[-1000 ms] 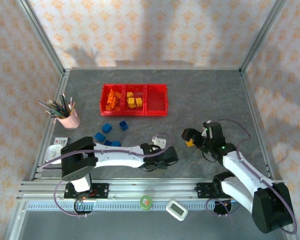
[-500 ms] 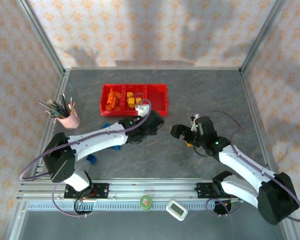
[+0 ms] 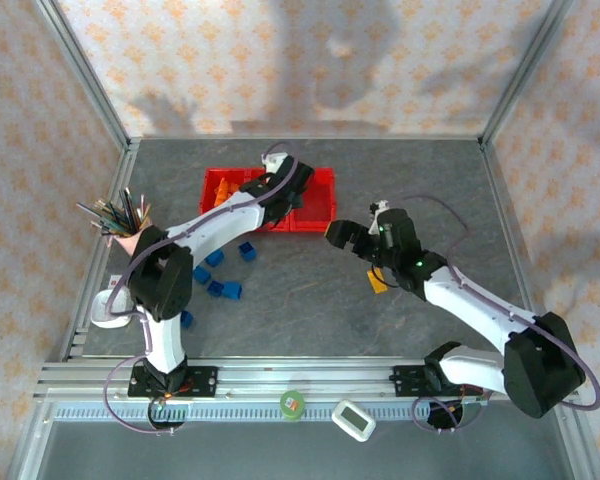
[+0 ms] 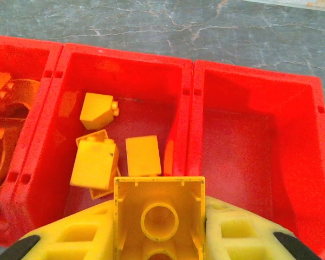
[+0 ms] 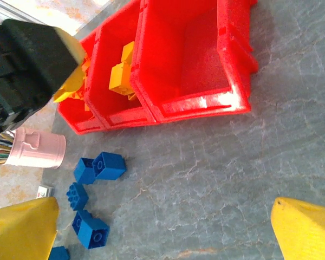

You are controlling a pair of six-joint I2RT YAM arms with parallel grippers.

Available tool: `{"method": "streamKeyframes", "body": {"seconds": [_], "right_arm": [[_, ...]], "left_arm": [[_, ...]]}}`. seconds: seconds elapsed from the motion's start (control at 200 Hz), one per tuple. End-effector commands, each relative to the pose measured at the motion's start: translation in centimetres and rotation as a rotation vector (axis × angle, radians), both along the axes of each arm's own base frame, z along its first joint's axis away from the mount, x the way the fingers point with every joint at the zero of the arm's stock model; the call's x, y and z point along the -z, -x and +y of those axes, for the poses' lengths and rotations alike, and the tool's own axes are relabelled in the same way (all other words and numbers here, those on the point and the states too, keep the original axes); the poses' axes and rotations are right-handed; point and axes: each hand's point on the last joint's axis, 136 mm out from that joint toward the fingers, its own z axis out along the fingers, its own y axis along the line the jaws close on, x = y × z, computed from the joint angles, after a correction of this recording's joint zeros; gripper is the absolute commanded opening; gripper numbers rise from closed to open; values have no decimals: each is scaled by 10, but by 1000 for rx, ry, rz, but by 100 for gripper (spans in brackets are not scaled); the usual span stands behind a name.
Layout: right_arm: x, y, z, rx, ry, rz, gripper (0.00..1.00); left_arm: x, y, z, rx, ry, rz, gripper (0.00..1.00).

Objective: Sort the legos into containers by color
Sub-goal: Place the lego in the container.

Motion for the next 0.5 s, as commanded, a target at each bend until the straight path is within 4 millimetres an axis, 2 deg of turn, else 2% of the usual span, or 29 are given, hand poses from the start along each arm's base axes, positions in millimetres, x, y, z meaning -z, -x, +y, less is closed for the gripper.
{"method": "streamKeyframes", "body": {"seconds": [0.0,0.15,0.25,0.495], "right_arm": [[-7,-12,-6,36,60,-42,100],[-1,-18,-10,51,87,-16,100],[2,-20,-12,50,91,-9,100],[6,-20,-13,46,92,-2,100]], "left_arm": [[2,-22,-16,58,-25,-20,26],[23,-45,-26,58,-71,33,26],[32,-51,-31,69,-82,47,26],[7,-48,-3,-4,-80,-6,26]]}}
